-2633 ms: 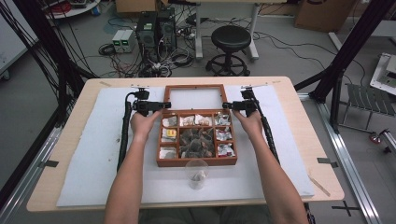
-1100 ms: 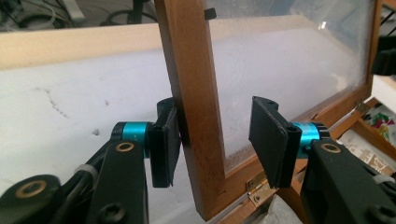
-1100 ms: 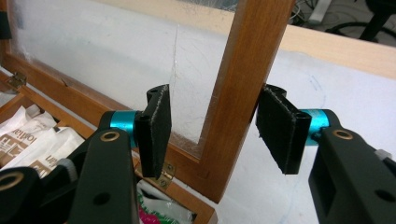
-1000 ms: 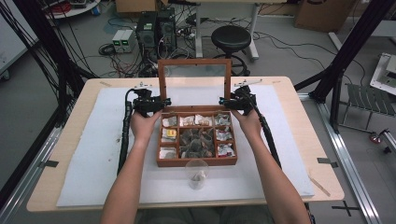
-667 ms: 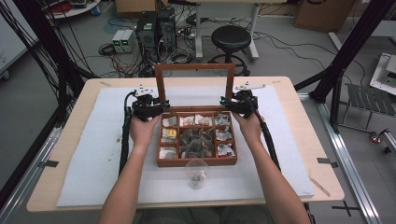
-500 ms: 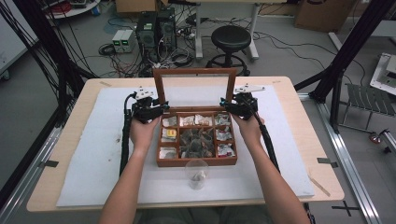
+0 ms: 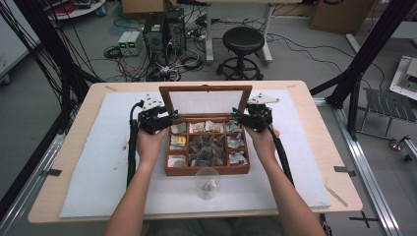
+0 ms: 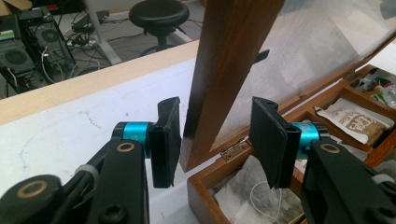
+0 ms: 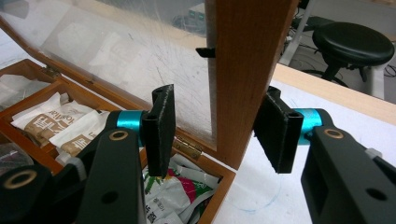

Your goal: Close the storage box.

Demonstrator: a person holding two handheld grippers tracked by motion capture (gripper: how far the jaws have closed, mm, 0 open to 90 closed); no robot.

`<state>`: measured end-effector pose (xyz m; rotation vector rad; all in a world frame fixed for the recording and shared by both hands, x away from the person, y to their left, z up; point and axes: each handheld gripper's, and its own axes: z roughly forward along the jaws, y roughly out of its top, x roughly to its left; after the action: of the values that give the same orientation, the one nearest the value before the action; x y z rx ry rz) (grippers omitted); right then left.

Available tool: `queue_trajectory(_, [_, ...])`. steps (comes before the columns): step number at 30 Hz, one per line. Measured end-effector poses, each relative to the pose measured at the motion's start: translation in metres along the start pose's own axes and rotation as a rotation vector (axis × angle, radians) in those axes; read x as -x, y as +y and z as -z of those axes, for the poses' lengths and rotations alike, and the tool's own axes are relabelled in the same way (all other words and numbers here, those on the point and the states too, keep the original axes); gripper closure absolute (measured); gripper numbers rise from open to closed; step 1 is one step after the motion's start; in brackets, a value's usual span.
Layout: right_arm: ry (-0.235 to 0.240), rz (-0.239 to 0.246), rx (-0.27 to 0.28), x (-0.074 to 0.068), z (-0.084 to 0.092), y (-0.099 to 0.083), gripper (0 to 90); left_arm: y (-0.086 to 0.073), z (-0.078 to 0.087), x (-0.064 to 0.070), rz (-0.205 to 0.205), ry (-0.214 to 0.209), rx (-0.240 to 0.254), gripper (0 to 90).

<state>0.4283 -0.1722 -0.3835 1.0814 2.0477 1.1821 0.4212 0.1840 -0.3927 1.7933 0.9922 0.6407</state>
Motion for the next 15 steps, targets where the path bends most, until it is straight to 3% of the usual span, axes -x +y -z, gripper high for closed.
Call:
queue_trajectory(8, [0.006,-0.02,0.036,-0.002,0.012,0.0,51.6,0.005,0.014,0.005,-0.022,0.013,0.031,53.6])
queue_trajectory(15, [0.003,-0.027,0.066,-0.006,0.024,0.0,51.6,0.01,0.028,0.013,-0.004,0.007,0.064,53.9])
